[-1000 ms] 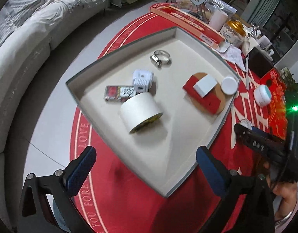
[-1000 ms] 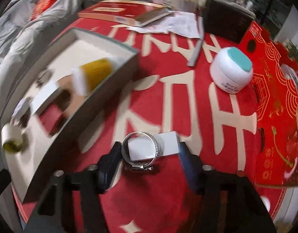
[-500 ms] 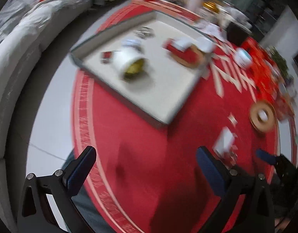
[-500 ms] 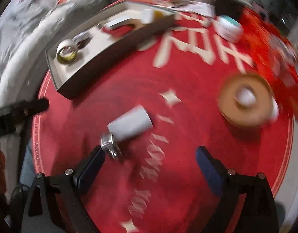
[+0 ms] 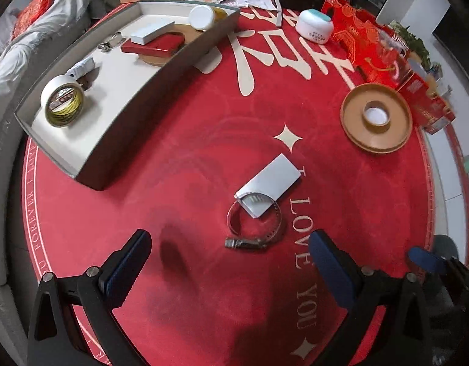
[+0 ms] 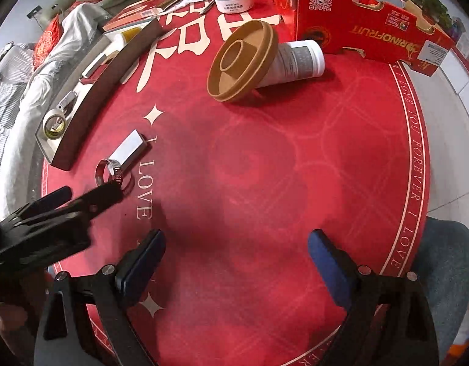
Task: Organize rigid objects
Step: 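Grasp the steel hose clamp with the left tool while the right tool moves over the tan ring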
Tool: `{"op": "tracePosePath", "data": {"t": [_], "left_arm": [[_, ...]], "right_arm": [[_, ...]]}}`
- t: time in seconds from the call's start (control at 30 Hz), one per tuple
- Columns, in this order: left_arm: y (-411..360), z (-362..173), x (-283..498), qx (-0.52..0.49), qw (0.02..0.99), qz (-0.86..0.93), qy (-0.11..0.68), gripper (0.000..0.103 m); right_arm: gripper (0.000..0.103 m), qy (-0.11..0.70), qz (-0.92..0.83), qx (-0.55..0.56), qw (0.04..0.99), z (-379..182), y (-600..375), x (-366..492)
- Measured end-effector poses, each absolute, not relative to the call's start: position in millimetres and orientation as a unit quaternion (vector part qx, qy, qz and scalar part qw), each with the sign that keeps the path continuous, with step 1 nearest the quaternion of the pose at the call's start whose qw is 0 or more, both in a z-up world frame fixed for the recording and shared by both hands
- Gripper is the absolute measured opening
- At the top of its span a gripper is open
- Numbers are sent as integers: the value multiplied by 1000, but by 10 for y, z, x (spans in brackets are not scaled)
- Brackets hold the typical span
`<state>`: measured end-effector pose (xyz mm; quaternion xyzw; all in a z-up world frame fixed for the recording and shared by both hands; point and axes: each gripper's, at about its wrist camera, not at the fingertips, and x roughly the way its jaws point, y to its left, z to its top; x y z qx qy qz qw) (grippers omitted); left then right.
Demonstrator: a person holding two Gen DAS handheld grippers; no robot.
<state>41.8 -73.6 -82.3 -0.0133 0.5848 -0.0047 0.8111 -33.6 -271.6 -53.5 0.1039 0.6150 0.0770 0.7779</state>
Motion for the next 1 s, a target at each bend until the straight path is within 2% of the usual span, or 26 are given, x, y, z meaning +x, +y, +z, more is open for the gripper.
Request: {"op": "tracePosePath", "data": {"t": [0.07,0.27,0.43,0.73,0.97,1.0], "left_arm": [[-670,-898,451,6,814,29,580,103],[-261,-941,463,-23,807,70,585,103],[-342,-896,537,-8,817,64,573,103],[-405,-1000,646,-16,815,70,575,103],[-424,-1018,580,-17,821,75,566,103],[-430,-1019,565,-17,820,74,567,103]], "right_arm": [[95,615,79,104,778,-544,-2716,-341],[95,603,72,104,788,-543,-2745,-317],[95,565,56,56,821,-420,-2740,-6],[95,530,59,-77,842,-395,-2467,674],[95,507,76,-235,826,-613,-2056,819],[91,505,73,-251,823,-645,-2027,824]]}}
